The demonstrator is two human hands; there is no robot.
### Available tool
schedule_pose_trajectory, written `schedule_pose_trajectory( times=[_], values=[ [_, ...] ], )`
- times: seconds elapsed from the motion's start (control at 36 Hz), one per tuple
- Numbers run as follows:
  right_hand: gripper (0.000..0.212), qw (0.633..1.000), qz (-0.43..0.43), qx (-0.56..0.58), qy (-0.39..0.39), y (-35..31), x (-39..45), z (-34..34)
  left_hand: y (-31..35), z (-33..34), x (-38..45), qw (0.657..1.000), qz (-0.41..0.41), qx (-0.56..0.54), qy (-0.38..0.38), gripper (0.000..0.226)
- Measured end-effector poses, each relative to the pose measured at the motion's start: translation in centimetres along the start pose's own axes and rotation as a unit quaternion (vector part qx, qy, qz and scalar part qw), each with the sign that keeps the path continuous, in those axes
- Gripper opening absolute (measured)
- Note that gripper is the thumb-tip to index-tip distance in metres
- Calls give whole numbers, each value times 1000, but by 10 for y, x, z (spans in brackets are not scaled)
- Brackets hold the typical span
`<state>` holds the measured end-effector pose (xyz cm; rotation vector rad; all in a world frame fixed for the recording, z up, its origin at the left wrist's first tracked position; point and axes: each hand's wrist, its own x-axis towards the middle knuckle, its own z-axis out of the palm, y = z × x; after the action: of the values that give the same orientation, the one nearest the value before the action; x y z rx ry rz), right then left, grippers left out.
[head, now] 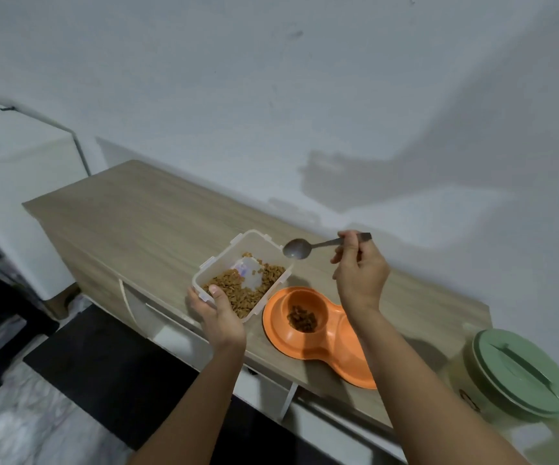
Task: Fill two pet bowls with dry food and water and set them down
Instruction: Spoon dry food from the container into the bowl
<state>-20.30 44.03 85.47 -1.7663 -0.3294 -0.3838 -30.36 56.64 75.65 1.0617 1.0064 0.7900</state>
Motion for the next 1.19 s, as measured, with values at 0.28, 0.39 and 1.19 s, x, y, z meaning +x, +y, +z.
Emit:
schedule_pose_trajectory(
  times=[0.28,0.39,1.19],
  values=[
    [36,985,113,-25,-128,6,-22,36,5,-10,-9,998,20,-5,-53,82],
    [34,963,218,29,-155,5,-27,43,8,-12,-12,998,36,7,-48,60],
    [22,908,384,130,-103,-7,-35,22,11,-19,-25,998,14,-11,-58,54]
  ],
)
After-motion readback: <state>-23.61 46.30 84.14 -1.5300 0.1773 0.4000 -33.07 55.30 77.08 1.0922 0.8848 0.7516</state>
